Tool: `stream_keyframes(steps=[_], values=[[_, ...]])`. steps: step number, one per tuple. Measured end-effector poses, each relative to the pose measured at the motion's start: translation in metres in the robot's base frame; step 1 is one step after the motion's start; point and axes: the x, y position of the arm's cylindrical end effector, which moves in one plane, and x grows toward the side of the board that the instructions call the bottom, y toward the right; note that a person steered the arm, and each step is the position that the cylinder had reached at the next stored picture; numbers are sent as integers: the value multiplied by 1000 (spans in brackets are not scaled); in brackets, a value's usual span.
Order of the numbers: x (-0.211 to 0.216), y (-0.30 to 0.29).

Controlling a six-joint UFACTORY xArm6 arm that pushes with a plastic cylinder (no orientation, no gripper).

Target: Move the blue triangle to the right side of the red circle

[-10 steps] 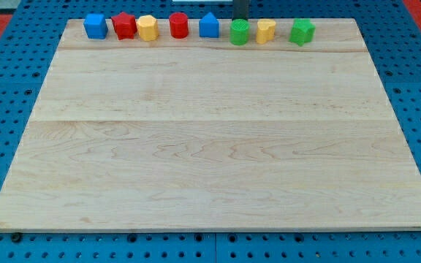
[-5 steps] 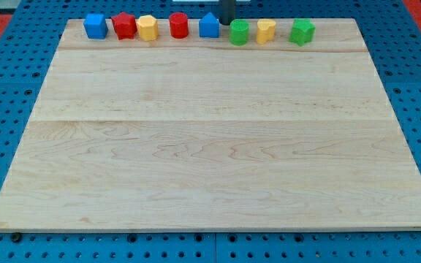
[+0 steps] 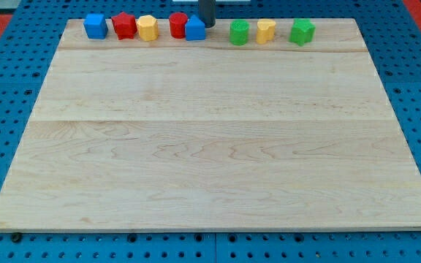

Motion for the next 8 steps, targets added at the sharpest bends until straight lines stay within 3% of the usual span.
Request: stream_keyframes(steps=[3,7,8], values=[[22,10],[107,-8],[143,24]])
